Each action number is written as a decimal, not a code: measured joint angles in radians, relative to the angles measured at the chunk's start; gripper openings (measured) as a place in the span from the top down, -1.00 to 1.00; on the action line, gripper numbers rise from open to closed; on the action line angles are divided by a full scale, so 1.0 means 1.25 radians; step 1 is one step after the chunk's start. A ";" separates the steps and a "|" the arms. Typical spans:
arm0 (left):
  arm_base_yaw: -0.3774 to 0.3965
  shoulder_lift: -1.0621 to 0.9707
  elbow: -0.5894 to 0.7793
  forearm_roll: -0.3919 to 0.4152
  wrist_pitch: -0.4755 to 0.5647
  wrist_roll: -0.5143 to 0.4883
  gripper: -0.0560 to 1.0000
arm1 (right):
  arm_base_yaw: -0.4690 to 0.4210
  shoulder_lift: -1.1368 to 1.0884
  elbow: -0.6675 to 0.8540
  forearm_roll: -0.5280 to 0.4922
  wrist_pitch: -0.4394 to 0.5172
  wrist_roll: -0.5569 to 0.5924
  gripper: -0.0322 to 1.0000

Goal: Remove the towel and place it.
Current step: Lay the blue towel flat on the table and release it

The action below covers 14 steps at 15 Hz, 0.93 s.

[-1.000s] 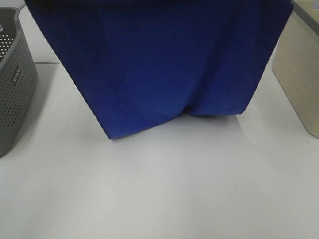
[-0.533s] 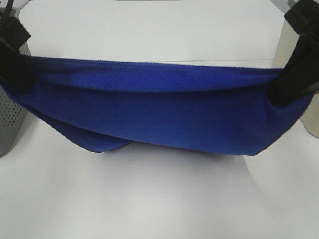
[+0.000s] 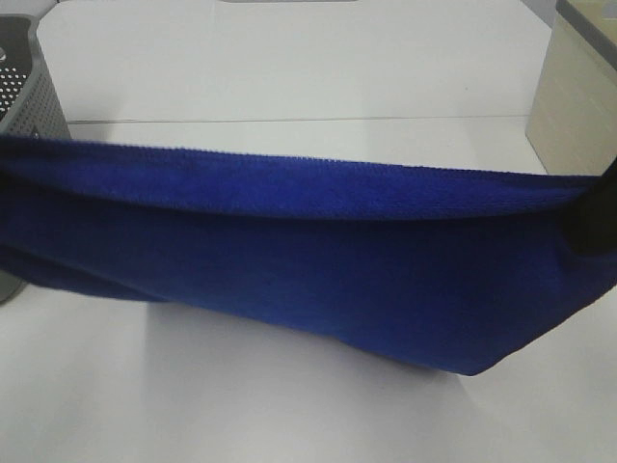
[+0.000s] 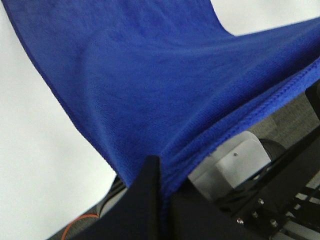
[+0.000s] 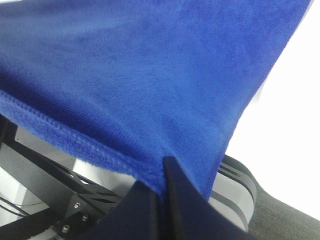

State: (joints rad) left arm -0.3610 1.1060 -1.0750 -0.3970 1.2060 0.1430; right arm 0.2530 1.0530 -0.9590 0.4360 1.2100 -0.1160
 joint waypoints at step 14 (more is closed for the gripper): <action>-0.072 0.016 0.270 -0.075 -0.014 -0.003 0.89 | 0.000 -0.018 0.199 0.020 0.002 0.058 0.91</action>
State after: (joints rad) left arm -0.4510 1.1260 -0.7370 -0.4910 1.1880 0.1390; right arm 0.2530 1.0310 -0.7100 0.4610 1.2120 -0.0440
